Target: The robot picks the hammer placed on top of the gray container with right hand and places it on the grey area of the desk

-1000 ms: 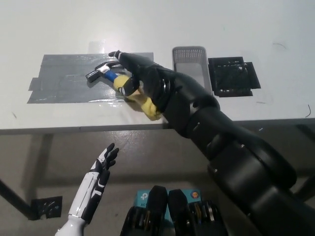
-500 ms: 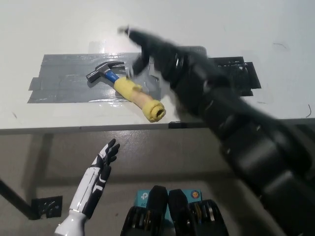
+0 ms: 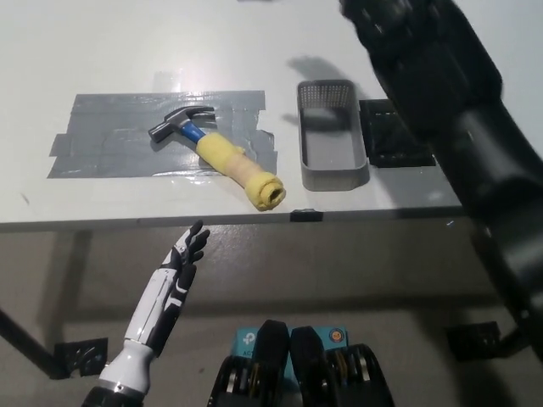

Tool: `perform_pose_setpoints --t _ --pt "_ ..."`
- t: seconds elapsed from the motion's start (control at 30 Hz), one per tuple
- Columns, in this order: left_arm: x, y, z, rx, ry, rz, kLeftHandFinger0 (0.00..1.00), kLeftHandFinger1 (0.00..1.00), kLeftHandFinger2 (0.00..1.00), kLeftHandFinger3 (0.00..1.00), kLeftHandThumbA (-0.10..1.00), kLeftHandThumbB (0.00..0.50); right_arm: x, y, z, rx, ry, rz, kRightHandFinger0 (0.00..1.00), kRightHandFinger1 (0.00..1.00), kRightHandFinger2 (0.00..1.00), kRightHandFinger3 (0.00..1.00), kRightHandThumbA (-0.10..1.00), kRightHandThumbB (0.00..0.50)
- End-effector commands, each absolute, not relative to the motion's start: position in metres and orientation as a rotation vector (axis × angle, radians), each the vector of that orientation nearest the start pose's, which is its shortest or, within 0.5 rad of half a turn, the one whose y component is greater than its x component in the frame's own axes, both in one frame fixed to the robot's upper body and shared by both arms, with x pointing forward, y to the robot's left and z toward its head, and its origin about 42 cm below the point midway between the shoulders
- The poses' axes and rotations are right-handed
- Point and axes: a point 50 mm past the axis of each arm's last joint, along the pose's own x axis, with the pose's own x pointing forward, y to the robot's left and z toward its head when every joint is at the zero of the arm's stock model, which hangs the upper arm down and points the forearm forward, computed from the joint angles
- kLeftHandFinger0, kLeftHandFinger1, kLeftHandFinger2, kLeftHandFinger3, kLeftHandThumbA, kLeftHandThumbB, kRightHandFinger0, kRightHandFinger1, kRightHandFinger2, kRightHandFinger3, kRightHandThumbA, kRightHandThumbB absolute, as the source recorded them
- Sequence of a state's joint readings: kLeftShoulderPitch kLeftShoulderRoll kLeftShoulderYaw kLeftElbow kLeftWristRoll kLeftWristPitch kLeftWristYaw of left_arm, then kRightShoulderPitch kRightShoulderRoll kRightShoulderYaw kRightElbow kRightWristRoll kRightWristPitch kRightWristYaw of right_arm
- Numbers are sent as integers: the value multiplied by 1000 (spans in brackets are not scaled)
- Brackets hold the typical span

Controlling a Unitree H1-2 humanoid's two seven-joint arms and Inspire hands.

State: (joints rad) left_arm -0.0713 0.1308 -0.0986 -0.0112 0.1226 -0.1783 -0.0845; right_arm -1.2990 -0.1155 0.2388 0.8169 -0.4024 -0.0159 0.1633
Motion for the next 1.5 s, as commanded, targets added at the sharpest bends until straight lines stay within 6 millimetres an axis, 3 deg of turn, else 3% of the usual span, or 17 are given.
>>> perform_pose_setpoints --t 0.0,0.1,0.13,0.2,0.3,0.33,0.4,0.83,0.9,0.93,0.97,1.0,1.17,1.27,1.33,1.4,1.47 --pt "333 228 159 243 -349 -141 1000 1000 1000 1000 1000 293 325 -241 483 -661 -1071 293 1000 1000 1000 1000 993 403" --pt "338 227 159 233 -343 -148 1000 1000 1000 1000 1000 298 274 -267 446 -547 -1073 291 1000 1000 1000 1000 853 409" --pt "338 229 157 231 -339 -143 1000 1000 1000 1000 1000 298 259 -271 435 -521 -1071 272 1000 1000 1000 1000 864 404" --pt "339 233 155 233 -336 -134 1000 1000 1000 1000 1000 286 234 -275 411 -468 -1042 199 1000 1000 1000 1000 876 464" --pt "342 234 153 217 -329 -133 1000 1000 1000 1000 1000 287 214 -285 378 -442 -998 121 1000 1000 1000 1000 921 465" --pt "342 234 150 220 -325 -134 1000 1000 1000 1000 1000 288 210 -290 366 -433 -985 111 1000 1000 1000 1000 968 436" --pt "342 233 147 227 -316 -134 1000 1000 1000 1000 1000 297 204 -295 350 -406 -955 97 1000 1000 1000 1000 1000 454" --pt "353 234 151 237 -324 -142 1000 1000 1000 1000 1000 278 207 -283 332 -309 -919 144 1000 1000 1000 1000 976 483" --pt "349 235 149 242 -321 -144 1000 1000 1000 1000 1000 268 207 -277 322 -300 -871 165 1000 1000 1000 1000 990 477" --pt "349 235 148 243 -322 -144 1000 1000 1000 1000 1000 272 207 -276 321 -301 -863 168 1000 1000 1000 1000 922 445" --pt "346 235 146 241 -317 -145 1000 1000 1000 1000 1000 271 209 -272 312 -278 -832 197 1000 1000 1000 1000 973 446" --pt "341 236 143 238 -302 -148 1000 1000 1000 1000 1000 274 214 -268 293 -279 -763 209 1000 1000 1000 1000 972 396" --pt "315 238 123 229 -250 -149 1000 1000 1000 1000 1000 280 228 -263 219 -268 -521 202 1000 1000 1000 1000 1000 395" --pt "300 242 114 219 -218 -149 1000 1000 1000 1000 1000 280 240 -260 163 -226 -360 172 1000 1000 1000 1000 1000 375" --pt "293 243 111 219 -205 -147 1000 1000 1000 1000 1000 285 240 -260 147 -209 -304 165 1000 1000 1000 1000 1000 390" --pt "288 246 110 220 -193 -134 1000 1000 1000 1000 1000 279 245 -259 129 -194 -260 157 1000 1000 1000 1000 954 330" --pt "284 250 110 226 -192 -118 1000 1000 1000 1000 1000 278 246 -258 116 -183 -220 164 1000 1000 1000 1000 986 376"
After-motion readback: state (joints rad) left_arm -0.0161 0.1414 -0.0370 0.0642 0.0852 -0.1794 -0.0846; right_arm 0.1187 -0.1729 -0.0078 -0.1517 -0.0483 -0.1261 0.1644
